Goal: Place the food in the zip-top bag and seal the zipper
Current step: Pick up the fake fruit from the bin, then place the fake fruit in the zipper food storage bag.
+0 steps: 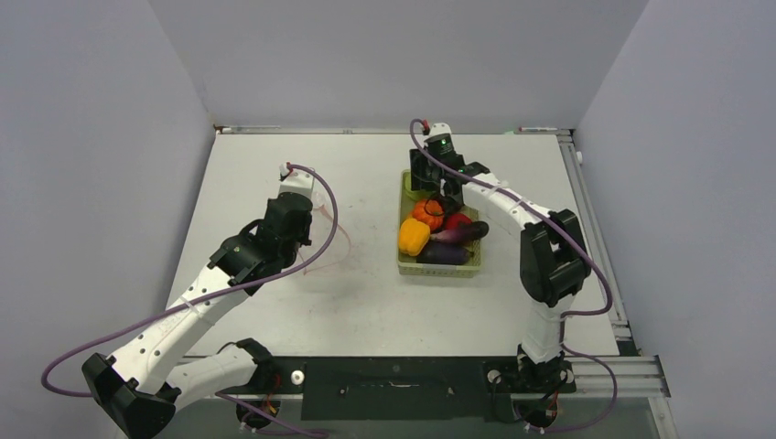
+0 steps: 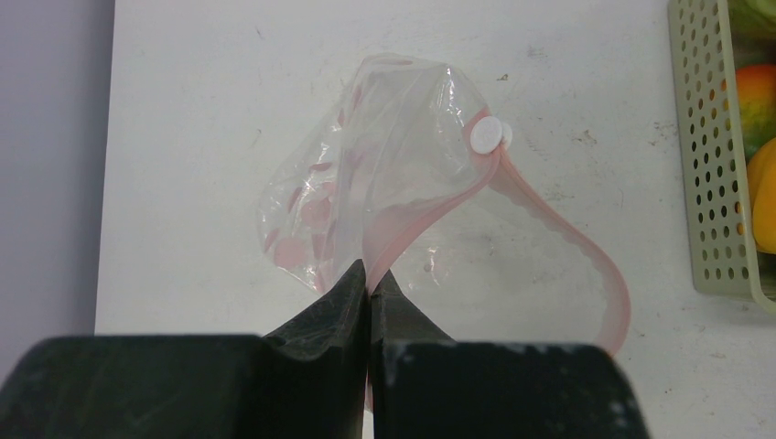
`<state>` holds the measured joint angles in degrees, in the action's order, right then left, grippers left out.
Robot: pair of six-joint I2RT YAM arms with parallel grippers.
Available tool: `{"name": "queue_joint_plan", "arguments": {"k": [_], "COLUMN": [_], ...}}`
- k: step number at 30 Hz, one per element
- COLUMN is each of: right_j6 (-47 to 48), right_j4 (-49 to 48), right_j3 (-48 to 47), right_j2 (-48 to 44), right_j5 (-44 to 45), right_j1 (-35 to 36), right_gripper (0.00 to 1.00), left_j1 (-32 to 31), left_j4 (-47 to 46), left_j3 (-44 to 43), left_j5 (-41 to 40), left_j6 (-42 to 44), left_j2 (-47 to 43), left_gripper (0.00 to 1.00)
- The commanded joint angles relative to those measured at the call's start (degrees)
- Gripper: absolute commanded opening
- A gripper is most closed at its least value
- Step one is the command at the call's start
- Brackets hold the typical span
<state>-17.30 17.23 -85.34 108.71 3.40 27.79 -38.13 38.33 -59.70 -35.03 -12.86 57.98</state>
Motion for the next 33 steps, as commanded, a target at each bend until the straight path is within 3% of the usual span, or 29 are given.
{"name": "queue_joint_plan", "arguments": {"k": [1, 14, 23, 33], "right_j6": [1.07, 2.35, 3.44, -0.88], "right_j4": [-0.89, 0.49, -0.01, -5.49], "right_j3": [0.31, 1.16, 4.11, 12.17], "right_j2": [-5.6, -12.94, -20.24, -28.47], "right_j5": [3.64, 6.35, 7.07, -2.91], "right_j1": [-0.02, 2.3, 9.1, 13.96], "right_gripper": [0.46, 0.46, 0.46, 0.46], "left_j1": [0.24, 0.29, 0.26, 0.25], "left_j4": [-2.55, -2.55, -2.45, -2.4], "left_j3": [-0.17, -0.2, -0.23, -0.43], "left_j5": [0.54, 0.36, 0.34, 1.15], "left_j6": [0.05, 0.01, 0.03, -0.06], "left_j2": [-0.68, -0.63, -0.5, -0.67], "left_gripper": [0.0, 0.0, 0.0, 0.0]}}
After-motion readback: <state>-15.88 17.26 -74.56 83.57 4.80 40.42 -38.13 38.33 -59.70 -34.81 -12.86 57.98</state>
